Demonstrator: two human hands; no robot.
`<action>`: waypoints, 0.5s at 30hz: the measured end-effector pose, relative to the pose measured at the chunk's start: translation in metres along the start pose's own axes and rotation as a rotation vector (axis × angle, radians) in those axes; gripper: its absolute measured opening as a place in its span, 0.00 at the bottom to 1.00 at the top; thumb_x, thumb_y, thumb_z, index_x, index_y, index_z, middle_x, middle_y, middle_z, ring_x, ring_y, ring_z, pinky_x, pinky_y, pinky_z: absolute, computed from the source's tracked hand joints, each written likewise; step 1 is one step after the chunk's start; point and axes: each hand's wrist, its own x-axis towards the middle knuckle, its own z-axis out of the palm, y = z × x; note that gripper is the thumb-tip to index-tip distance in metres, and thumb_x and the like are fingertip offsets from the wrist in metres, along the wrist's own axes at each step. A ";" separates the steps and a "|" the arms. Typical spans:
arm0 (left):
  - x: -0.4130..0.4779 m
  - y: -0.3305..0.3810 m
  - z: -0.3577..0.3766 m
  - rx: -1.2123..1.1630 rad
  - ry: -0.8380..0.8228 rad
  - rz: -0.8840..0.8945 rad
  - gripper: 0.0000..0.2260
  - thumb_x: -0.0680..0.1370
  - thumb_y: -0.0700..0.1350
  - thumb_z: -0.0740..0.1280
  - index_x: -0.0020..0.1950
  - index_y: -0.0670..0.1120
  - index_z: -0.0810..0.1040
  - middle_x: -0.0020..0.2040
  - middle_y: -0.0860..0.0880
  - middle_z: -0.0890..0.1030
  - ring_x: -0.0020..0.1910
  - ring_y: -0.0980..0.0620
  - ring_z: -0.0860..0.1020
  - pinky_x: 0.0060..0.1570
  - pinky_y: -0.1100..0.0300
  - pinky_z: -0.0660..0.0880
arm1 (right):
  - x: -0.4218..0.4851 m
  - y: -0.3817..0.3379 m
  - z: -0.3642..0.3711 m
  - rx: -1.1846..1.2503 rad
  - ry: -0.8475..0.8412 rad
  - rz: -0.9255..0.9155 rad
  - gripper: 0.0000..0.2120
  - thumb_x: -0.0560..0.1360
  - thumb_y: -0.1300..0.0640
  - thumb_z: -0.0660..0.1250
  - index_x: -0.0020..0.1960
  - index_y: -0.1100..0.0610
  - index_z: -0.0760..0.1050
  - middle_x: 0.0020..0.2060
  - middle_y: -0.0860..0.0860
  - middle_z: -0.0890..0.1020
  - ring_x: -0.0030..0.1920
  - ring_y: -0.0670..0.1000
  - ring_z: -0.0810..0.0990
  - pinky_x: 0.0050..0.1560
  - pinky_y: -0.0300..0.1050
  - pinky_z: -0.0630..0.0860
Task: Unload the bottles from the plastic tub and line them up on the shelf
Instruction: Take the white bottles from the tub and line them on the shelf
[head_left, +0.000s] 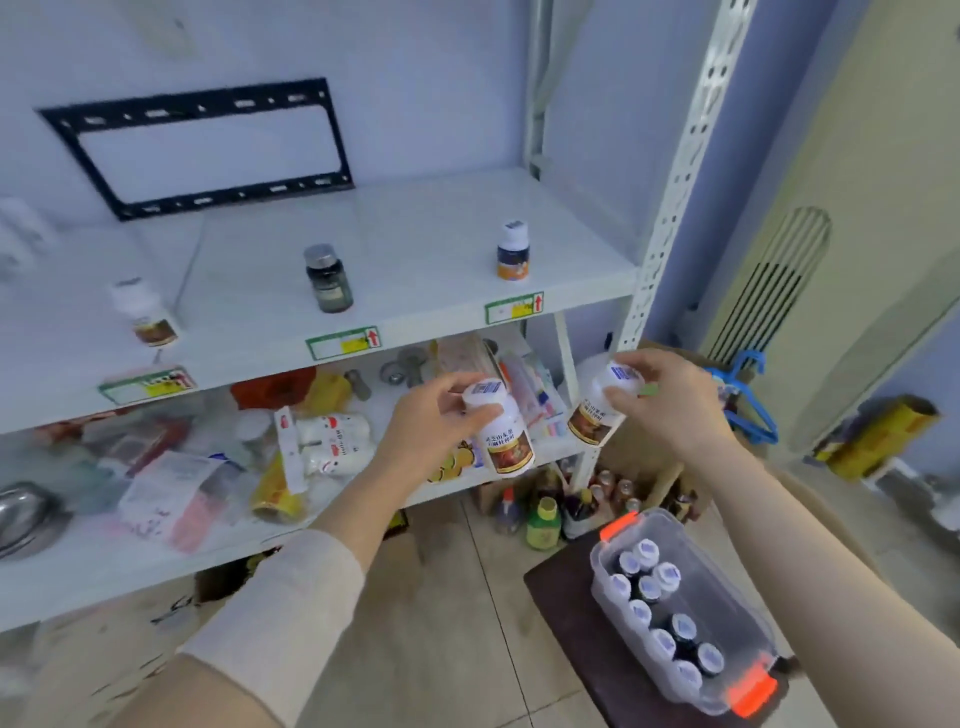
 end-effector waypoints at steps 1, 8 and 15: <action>-0.005 0.001 -0.014 -0.002 0.029 0.002 0.14 0.72 0.41 0.70 0.57 0.53 0.76 0.54 0.51 0.81 0.50 0.57 0.78 0.50 0.62 0.76 | 0.001 -0.014 0.004 0.006 -0.008 -0.018 0.19 0.70 0.59 0.70 0.60 0.56 0.77 0.58 0.54 0.81 0.57 0.52 0.77 0.54 0.37 0.67; -0.047 -0.005 -0.114 -0.025 0.198 -0.001 0.17 0.73 0.40 0.69 0.62 0.46 0.76 0.52 0.53 0.78 0.45 0.65 0.76 0.42 0.74 0.74 | -0.001 -0.114 0.050 0.015 -0.104 -0.163 0.18 0.71 0.57 0.70 0.61 0.56 0.77 0.60 0.54 0.80 0.60 0.53 0.77 0.59 0.42 0.69; -0.080 -0.019 -0.206 -0.020 0.341 -0.016 0.18 0.72 0.43 0.70 0.61 0.48 0.77 0.56 0.52 0.80 0.50 0.59 0.78 0.48 0.67 0.78 | -0.007 -0.206 0.099 0.065 -0.161 -0.324 0.16 0.70 0.59 0.70 0.59 0.57 0.78 0.59 0.54 0.81 0.54 0.53 0.79 0.53 0.37 0.69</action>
